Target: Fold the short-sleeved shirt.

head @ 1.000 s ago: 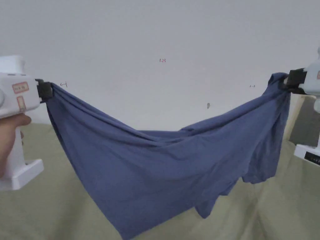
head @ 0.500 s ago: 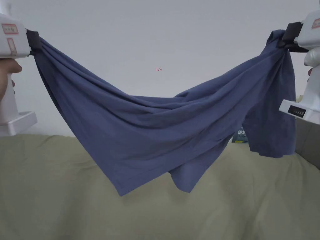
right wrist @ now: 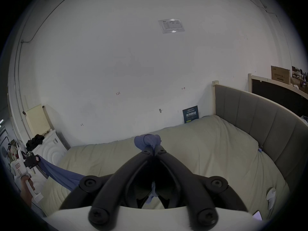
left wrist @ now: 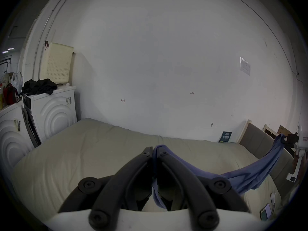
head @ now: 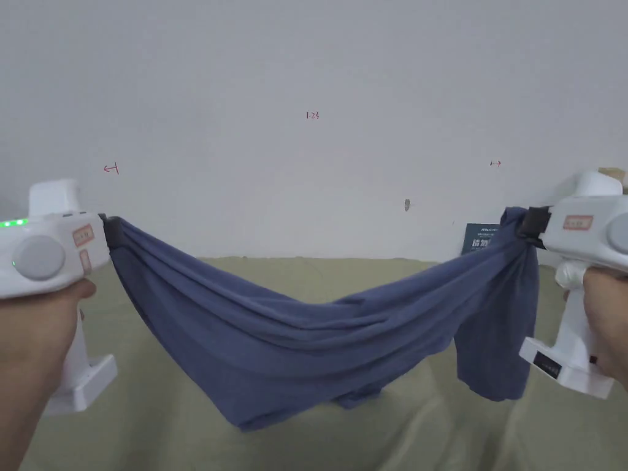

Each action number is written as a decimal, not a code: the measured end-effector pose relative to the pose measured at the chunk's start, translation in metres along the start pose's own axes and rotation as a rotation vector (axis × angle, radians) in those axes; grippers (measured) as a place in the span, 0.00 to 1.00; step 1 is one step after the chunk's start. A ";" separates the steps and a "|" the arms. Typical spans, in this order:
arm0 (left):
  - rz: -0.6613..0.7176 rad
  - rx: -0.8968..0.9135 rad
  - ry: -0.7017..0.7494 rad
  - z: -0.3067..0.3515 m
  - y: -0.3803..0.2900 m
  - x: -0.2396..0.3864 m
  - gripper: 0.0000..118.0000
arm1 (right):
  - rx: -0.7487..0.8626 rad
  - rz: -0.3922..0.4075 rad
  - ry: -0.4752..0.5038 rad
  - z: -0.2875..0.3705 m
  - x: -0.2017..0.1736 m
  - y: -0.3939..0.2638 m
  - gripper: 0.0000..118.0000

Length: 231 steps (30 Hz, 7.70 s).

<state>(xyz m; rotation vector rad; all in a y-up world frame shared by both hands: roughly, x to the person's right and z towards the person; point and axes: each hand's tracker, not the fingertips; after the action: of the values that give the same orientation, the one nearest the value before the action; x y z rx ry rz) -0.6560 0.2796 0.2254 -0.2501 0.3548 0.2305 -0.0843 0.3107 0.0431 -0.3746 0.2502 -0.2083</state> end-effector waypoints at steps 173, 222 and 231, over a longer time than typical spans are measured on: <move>-0.113 0.116 0.051 0.039 0.188 0.048 0.00 | 0.256 0.293 0.167 0.042 -0.096 0.206 0.00; -0.093 -0.388 -0.128 0.290 -0.314 -0.073 0.48 | -0.441 0.275 0.236 0.306 0.080 -0.402 0.79; -0.266 -0.181 -0.110 0.393 -0.268 -0.037 0.98 | -0.228 0.259 0.209 0.364 0.040 -0.363 1.00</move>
<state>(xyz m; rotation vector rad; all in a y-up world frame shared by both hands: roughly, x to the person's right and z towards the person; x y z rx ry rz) -0.4961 0.1303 0.6490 -0.4573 0.1888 0.0129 -0.0007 0.0922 0.5026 -0.5429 0.5273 0.0375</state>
